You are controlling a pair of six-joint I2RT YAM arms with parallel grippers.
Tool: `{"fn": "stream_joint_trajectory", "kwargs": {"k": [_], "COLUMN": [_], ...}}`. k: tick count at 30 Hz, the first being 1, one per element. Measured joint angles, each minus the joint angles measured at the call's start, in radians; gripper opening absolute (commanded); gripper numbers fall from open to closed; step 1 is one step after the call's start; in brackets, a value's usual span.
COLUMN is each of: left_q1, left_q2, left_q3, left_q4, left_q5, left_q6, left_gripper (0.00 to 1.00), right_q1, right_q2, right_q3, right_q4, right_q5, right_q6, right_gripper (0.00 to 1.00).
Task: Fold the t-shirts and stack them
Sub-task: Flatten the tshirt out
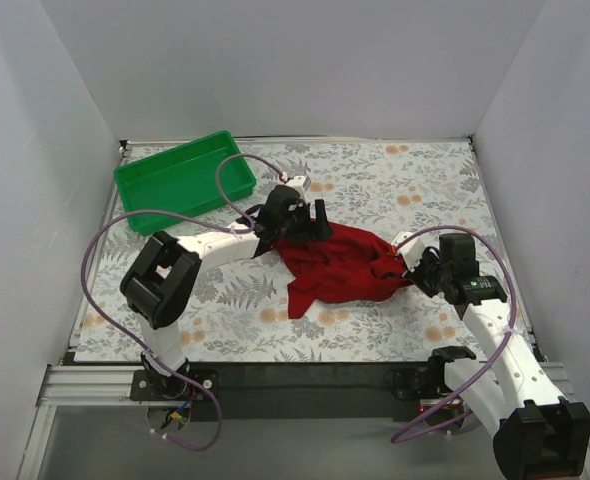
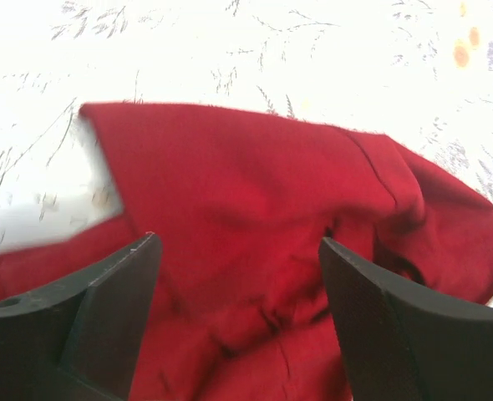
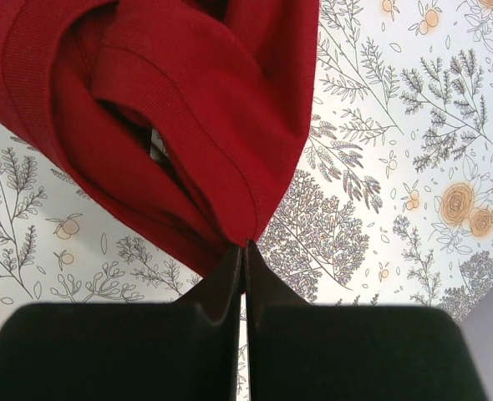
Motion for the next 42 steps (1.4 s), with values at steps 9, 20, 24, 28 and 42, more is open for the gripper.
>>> {"fn": "stream_joint_trajectory", "kwargs": {"k": [9, 20, 24, 28, 42], "left_q1": [0.0, 0.0, 0.0, 0.0, 0.0], "left_q2": [0.183, 0.188, 0.211, 0.235, 0.168], "left_q3": [0.192, 0.252, 0.281, 0.286, 0.325], "left_q4": [-0.18, -0.291, -0.299, -0.308, -0.342], "left_q5": [-0.079, -0.134, -0.072, -0.018, 0.027], "left_q6": [0.045, 0.077, 0.073, 0.068, 0.058], "left_gripper": [0.65, 0.55, 0.44, 0.35, 0.0], "right_q1": [-0.027, -0.04, -0.046, -0.048, -0.061], "right_q2": [0.0, 0.037, 0.039, 0.039, 0.066], "right_q3": [0.0, 0.0, 0.001, 0.012, 0.245], "right_q4": [0.0, 0.002, 0.002, 0.002, -0.029], "right_q5": [-0.045, -0.081, -0.091, -0.1, -0.195], "right_q6": [-0.001, 0.012, 0.02, 0.024, 0.07], "right_gripper": [0.01, 0.01, 0.01, 0.01, 0.01]}}
